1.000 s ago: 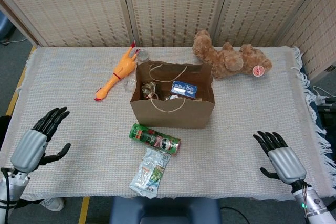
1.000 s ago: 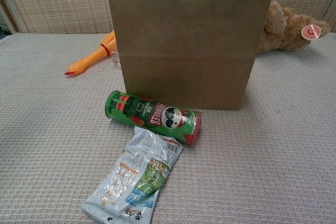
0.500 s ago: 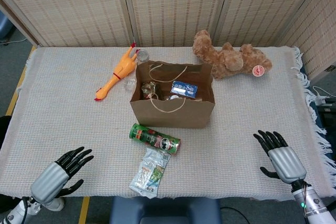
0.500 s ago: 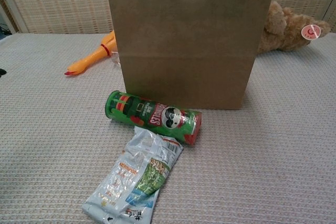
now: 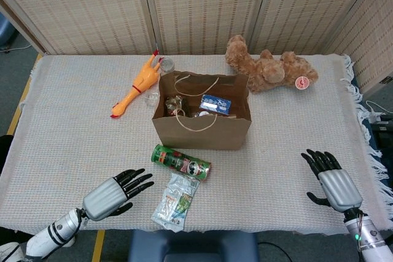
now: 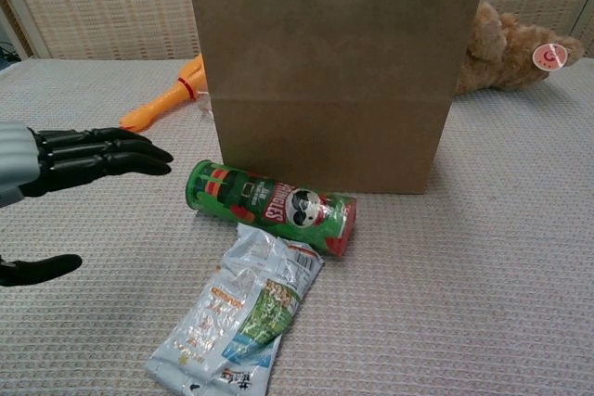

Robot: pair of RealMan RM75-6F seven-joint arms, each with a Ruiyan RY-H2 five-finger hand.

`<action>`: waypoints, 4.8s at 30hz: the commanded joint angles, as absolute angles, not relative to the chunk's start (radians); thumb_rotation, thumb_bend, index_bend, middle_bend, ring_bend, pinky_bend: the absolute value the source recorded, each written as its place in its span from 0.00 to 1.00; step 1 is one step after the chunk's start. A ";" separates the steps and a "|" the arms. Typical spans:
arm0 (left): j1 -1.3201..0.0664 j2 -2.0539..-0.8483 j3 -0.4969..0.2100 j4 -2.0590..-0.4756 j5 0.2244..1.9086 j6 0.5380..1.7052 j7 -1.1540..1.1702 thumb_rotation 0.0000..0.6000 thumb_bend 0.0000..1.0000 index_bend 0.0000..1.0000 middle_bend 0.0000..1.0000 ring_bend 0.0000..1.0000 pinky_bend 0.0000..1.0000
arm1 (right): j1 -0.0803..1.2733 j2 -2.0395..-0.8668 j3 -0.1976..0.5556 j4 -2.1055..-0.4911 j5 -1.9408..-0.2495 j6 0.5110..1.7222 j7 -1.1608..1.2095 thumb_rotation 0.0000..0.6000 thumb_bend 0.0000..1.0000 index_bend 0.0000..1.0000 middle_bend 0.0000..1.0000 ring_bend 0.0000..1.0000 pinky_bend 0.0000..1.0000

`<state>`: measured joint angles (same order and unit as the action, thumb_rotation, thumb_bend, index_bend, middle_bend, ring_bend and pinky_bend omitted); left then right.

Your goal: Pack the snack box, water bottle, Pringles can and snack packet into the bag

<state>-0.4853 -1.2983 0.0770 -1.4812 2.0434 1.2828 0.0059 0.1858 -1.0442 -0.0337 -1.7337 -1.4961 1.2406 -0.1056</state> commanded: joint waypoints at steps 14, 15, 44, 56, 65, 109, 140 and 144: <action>-0.714 -1.377 -0.080 -1.528 1.760 0.835 0.229 1.00 0.37 0.00 0.00 0.00 0.18 | 0.194 -1.033 -0.029 -1.748 -1.461 1.210 -0.098 1.00 0.13 0.05 0.00 0.00 0.00; -0.725 -1.384 -0.090 -1.524 1.746 0.823 0.239 1.00 0.37 0.00 0.00 0.00 0.18 | 0.195 -1.032 -0.029 -1.749 -1.461 1.207 -0.097 1.00 0.13 0.05 0.00 0.00 0.00; -0.900 -1.575 -0.117 -1.391 1.508 0.680 0.423 1.00 0.37 0.00 0.00 0.00 0.18 | 0.208 -1.004 -0.041 -1.756 -1.474 1.175 -0.035 1.00 0.13 0.05 0.00 0.00 0.00; -0.912 -1.622 -0.091 -1.302 1.494 0.729 0.406 1.00 0.56 0.38 0.37 0.31 0.46 | 0.206 -1.003 -0.039 -1.758 -1.463 1.176 -0.031 1.00 0.13 0.06 0.00 0.00 0.00; -0.882 -1.553 -0.058 -1.345 1.537 0.823 0.372 1.00 0.61 0.61 0.62 0.53 0.62 | 0.204 -1.002 -0.040 -1.759 -1.463 1.178 -0.029 1.00 0.13 0.06 0.00 0.00 0.00; -0.873 -1.068 -0.274 -1.735 1.506 1.060 0.462 1.00 0.61 0.61 0.61 0.53 0.61 | 0.191 -1.028 -0.045 -1.752 -1.508 1.220 -0.061 1.00 0.13 0.07 0.00 0.00 0.00; -1.120 -1.375 -0.289 -1.528 1.379 0.942 0.775 1.00 0.39 0.01 0.03 0.03 0.18 | 0.204 -1.005 -0.054 -1.745 -1.512 1.187 -0.006 1.00 0.13 0.07 0.00 0.00 0.00; -1.115 -1.382 -0.299 -1.545 1.367 0.974 0.770 1.00 0.37 0.00 0.00 0.00 0.11 | 0.204 -1.005 -0.054 -1.746 -1.513 1.189 -0.007 1.00 0.13 0.07 0.00 0.00 0.00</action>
